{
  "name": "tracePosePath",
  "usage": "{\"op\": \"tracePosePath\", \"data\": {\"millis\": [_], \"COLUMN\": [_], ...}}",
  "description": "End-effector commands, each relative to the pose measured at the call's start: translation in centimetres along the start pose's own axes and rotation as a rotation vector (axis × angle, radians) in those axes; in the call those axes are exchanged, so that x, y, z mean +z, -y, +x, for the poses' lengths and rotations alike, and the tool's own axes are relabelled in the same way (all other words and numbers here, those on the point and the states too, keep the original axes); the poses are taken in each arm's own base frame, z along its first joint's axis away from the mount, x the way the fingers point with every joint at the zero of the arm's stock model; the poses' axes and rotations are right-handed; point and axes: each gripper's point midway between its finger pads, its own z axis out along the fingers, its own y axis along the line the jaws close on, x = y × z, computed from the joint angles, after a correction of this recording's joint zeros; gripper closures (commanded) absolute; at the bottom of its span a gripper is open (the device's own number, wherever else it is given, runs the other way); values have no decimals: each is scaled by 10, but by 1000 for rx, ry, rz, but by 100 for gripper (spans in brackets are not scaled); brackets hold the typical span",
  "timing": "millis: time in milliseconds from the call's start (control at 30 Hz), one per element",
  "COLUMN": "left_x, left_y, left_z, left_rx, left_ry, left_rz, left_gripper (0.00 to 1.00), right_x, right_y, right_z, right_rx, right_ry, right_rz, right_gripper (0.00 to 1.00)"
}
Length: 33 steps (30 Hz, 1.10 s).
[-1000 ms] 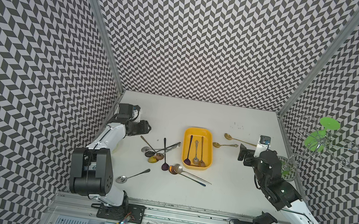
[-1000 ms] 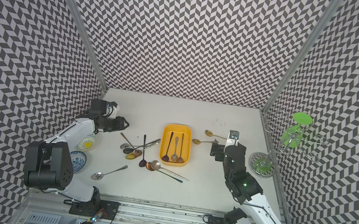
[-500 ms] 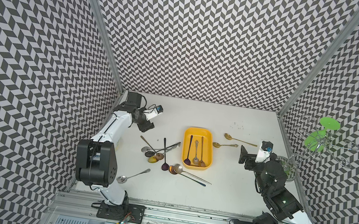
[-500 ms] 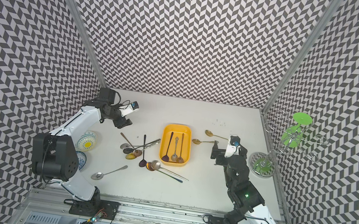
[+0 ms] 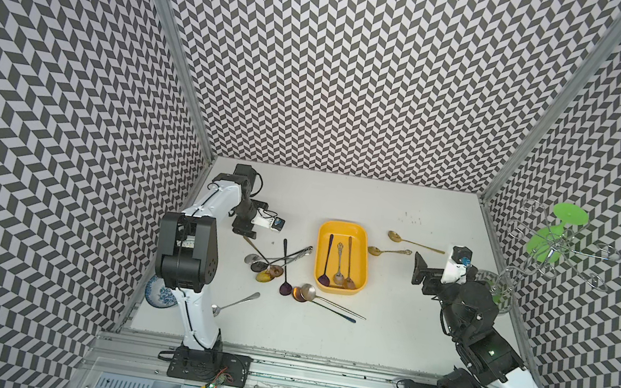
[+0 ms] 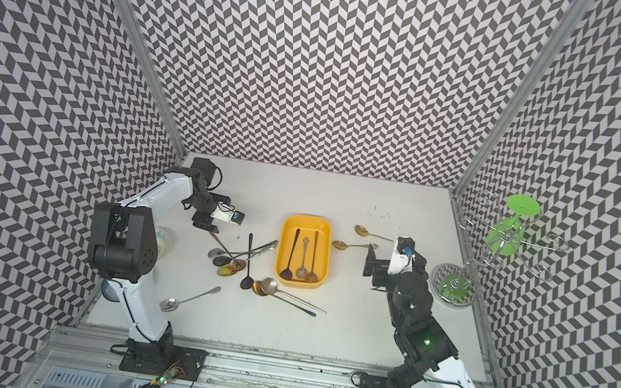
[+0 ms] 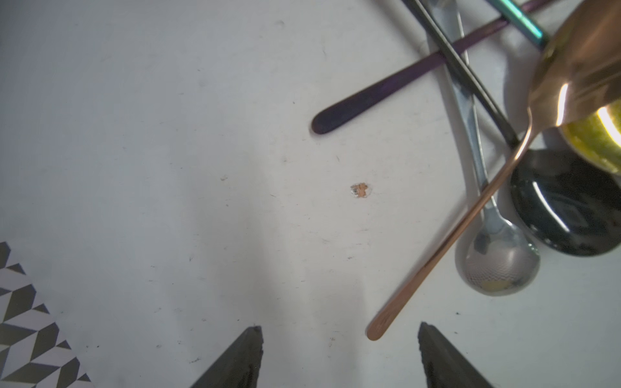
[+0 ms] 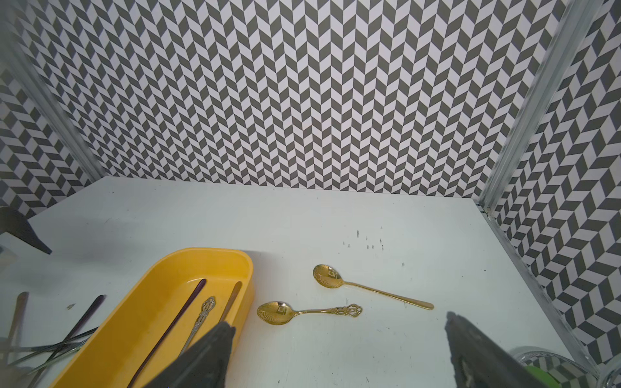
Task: Put the spoon into the storage box
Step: Pick up the spoon from the center of the board.
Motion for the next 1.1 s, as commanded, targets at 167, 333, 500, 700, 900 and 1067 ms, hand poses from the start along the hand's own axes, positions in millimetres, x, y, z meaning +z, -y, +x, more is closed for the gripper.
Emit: {"op": "tracePosePath", "data": {"millis": [167, 333, 500, 700, 900, 1067], "left_x": [32, 39, 49, 57, 66, 72], "left_y": [28, 36, 38, 47, 58, 73], "left_z": [7, -4, -6, -5, -5, -9], "left_rx": [164, 207, 198, 217, 245, 255], "left_ry": [-70, -68, -97, -128, -146, -142], "left_rz": [163, 198, 216, 255, 285, 312], "left_gripper": [25, 33, 42, 50, 59, 69], "right_x": [-3, -3, -3, -4, -6, -6], "right_y": [-6, -4, -1, -3, -6, -5], "right_z": [-14, -14, -14, -15, -17, -18], "right_rx": [23, 25, 25, 31, 33, 36], "right_ry": [67, 68, 69, 73, 82, 84], "right_rz": [-39, -25, -6, -21, -40, -34], "right_gripper": [0, 0, 0, 0, 0, 0]}}
